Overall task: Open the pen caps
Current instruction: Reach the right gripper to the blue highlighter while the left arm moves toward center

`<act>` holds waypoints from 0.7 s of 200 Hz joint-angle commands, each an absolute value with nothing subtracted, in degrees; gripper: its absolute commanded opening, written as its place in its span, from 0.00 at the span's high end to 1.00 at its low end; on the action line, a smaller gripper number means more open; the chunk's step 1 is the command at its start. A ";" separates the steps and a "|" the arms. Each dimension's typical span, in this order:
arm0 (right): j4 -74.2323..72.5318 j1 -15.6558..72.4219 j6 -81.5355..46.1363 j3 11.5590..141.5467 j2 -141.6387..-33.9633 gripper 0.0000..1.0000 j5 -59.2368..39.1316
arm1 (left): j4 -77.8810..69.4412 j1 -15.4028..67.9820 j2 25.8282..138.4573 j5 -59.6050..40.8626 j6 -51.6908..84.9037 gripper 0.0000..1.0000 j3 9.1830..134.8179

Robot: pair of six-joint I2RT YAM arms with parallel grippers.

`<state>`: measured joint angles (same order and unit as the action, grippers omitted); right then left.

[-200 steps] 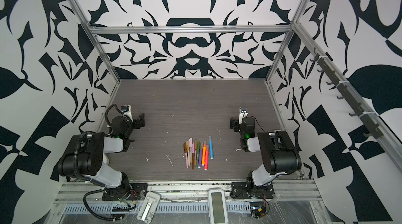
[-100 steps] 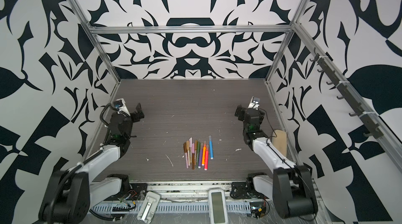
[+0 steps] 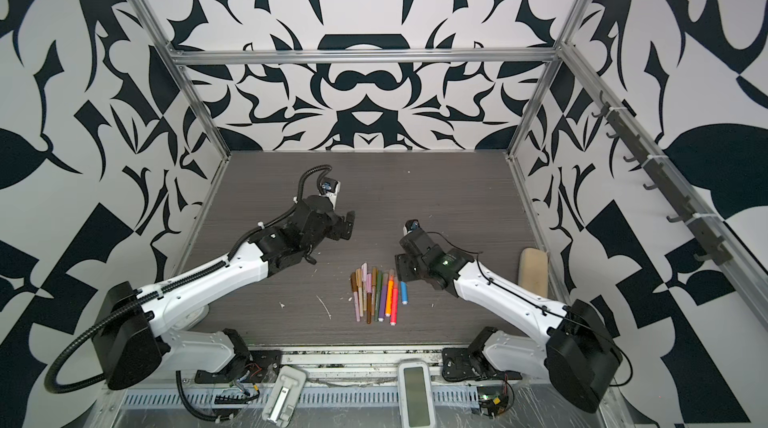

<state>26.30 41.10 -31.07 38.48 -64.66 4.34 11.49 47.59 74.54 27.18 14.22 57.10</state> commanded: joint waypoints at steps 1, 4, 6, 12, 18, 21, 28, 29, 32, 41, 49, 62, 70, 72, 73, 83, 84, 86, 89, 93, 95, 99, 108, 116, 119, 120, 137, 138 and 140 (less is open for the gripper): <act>28.71 41.20 -36.23 34.76 -61.57 0.43 -1.49 | 16.56 47.91 69.25 22.90 19.37 0.01 56.29; 28.52 41.22 -36.43 34.40 -61.72 0.45 -1.99 | 16.71 47.90 68.93 23.17 19.80 0.01 56.21; 28.49 41.22 -36.46 34.20 -61.81 0.45 -2.08 | 16.81 47.83 68.80 23.30 20.07 0.01 56.20; 28.73 41.33 -36.56 34.00 -62.52 0.46 -2.15 | 17.25 47.58 68.36 23.46 21.00 0.01 56.28; 29.26 41.39 -36.35 34.05 -63.34 0.46 -2.02 | 17.70 47.20 68.03 23.40 22.22 0.01 56.31; 29.65 41.44 -36.19 34.14 -63.85 0.46 -2.07 | 17.93 46.97 67.82 23.30 22.85 0.01 56.32; 30.05 41.48 -35.85 34.50 -65.00 0.47 -2.50 | 18.52 46.31 67.51 21.91 24.59 0.01 56.39; 30.06 41.48 -35.77 34.57 -65.15 0.47 -2.61 | 18.62 46.14 67.46 21.59 24.78 0.01 56.45; 30.00 41.48 -35.55 34.67 -65.59 0.48 -3.04 | 18.73 45.76 67.28 20.45 25.43 0.01 56.44; 29.88 41.57 -34.99 35.12 -66.70 0.49 -4.50 | 18.62 44.74 66.88 16.66 27.24 0.01 56.24; 30.11 41.75 -34.55 35.69 -67.51 0.49 -5.23 | 17.99 44.05 66.52 13.62 28.57 0.01 55.83; 31.06 41.78 -33.79 36.95 -69.34 0.49 -5.44 | 17.67 43.55 66.62 10.68 30.92 0.01 55.69; 31.92 41.79 -33.05 37.98 -70.68 0.48 -5.17 | 18.13 43.48 67.02 9.30 31.02 0.01 56.00; 32.13 41.80 -32.87 38.28 -71.02 0.48 -5.14 | 18.27 43.50 67.21 9.18 31.03 0.01 56.12; 32.24 41.82 -32.83 38.43 -71.19 0.48 -5.12 | 18.32 43.50 67.22 9.16 31.03 0.01 56.19; 33.03 41.83 -32.24 39.84 -72.95 0.48 -4.63 | 19.28 43.51 67.83 9.43 32.19 0.01 56.80; 33.04 41.83 -32.21 39.96 -73.13 0.48 -4.60 | 19.40 43.51 67.93 9.51 32.31 0.01 56.83; 33.13 41.84 -32.16 40.20 -73.43 0.49 -4.64 | 19.55 43.51 67.94 9.67 32.49 0.01 56.97; 33.16 41.79 -32.10 40.42 -73.75 0.49 -4.65 | 19.74 43.51 68.08 9.82 32.74 0.01 56.99; 33.25 41.78 -31.93 40.78 -74.31 0.48 -4.80 | 19.66 43.51 68.24 9.83 33.05 0.01 57.03; 33.21 41.76 -31.93 40.96 -74.48 0.49 -4.82 | 19.73 43.51 68.39 9.82 33.22 0.01 57.10; 33.29 41.75 -31.99 41.32 -75.08 0.49 -4.83 | 19.76 43.51 68.47 10.00 33.57 0.01 57.13; 33.19 41.81 -32.29 41.89 -75.80 0.51 -4.81 | 19.73 43.51 68.65 10.87 34.93 0.01 56.88; 32.89 41.90 -33.00 41.93 -76.09 0.52 -4.49 | 18.88 43.51 68.62 11.59 36.12 0.01 56.11; 32.70 41.89 -33.23 41.86 -76.03 0.52 -4.41 | 18.17 43.51 68.57 11.71 36.43 0.01 55.75; 32.61 41.91 -33.31 41.85 -76.12 0.52 -4.40 | 17.83 43.51 68.56 11.74 36.50 0.01 55.65; 31.61 41.92 -34.31 41.81 -76.52 0.58 -4.22 | 14.20 43.50 68.62 10.80 36.86 0.01 53.81; 31.63 41.97 -34.34 41.82 -76.58 0.58 -4.22 | 14.09 43.51 68.67 10.72 36.93 0.01 53.80; 31.66 41.93 -34.36 41.94 -76.63 0.59 -4.15 | 13.78 43.51 68.87 10.50 37.03 0.01 53.73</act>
